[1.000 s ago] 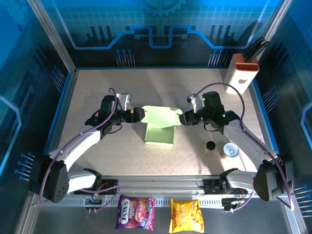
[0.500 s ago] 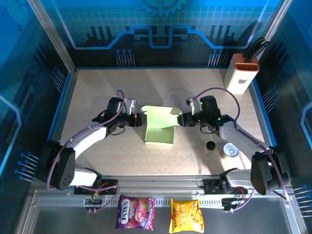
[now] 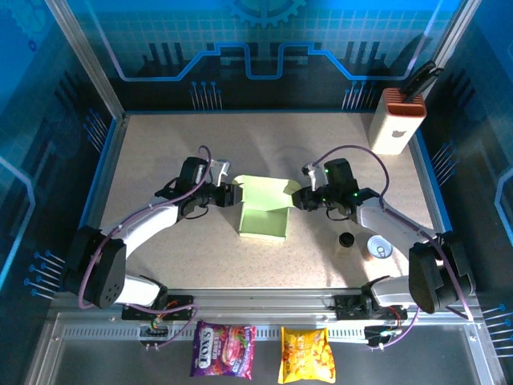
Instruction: Fold the paper box
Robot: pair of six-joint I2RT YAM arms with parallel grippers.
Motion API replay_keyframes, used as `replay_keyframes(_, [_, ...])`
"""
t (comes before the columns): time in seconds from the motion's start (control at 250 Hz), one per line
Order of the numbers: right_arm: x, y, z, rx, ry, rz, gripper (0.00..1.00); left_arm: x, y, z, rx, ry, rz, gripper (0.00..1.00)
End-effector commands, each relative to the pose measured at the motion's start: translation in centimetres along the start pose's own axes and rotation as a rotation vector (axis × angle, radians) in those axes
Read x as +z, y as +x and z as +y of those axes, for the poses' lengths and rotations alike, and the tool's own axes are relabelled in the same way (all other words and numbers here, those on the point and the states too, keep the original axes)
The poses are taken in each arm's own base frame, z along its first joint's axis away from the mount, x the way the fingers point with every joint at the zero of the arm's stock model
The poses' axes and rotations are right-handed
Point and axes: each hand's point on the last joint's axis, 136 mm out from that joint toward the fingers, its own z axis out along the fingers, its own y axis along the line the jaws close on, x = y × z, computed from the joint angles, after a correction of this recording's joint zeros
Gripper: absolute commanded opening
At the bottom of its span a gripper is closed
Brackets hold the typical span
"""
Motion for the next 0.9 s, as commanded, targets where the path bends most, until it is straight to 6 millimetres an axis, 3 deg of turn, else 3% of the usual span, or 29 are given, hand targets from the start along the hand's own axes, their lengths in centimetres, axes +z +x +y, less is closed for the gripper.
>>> replay_keyframes(0.0, [0.0, -0.9, 0.7, -0.042, 0.002, -0.001, 0.31, 0.2, -0.7, -0.9, 0.042, 0.020, 0.002, 0.45])
replay_keyframes(0.344, [0.1, -0.6, 0.8, -0.081, 0.047, 0.031, 0.23, 0.4, -0.5, -1.2, 0.085, 0.010, 0.017, 0.31])
replay_keyframes(0.487, [0.1, -0.5, 0.8, -0.094, 0.057, 0.034, 0.22, 0.3, -0.4, -1.1, 0.101, -0.010, 0.017, 0.30])
replay_keyframes(0.691, [0.1, -0.3, 1.2, -0.130, 0.050, 0.044, 0.19, -0.2, -0.7, 0.7, 0.108, -0.124, -0.009, 0.50])
replay_keyframes(0.795, [0.2, -0.3, 1.2, -0.135, 0.051, 0.050, 0.18, -0.2, -0.9, 0.7, 0.137, -0.126, -0.015, 0.63])
replay_keyframes(0.895, [0.2, -0.3, 1.3, -0.139, 0.048, 0.049, 0.18, 0.1, -1.1, 0.4, 0.159, -0.100, -0.022, 0.68])
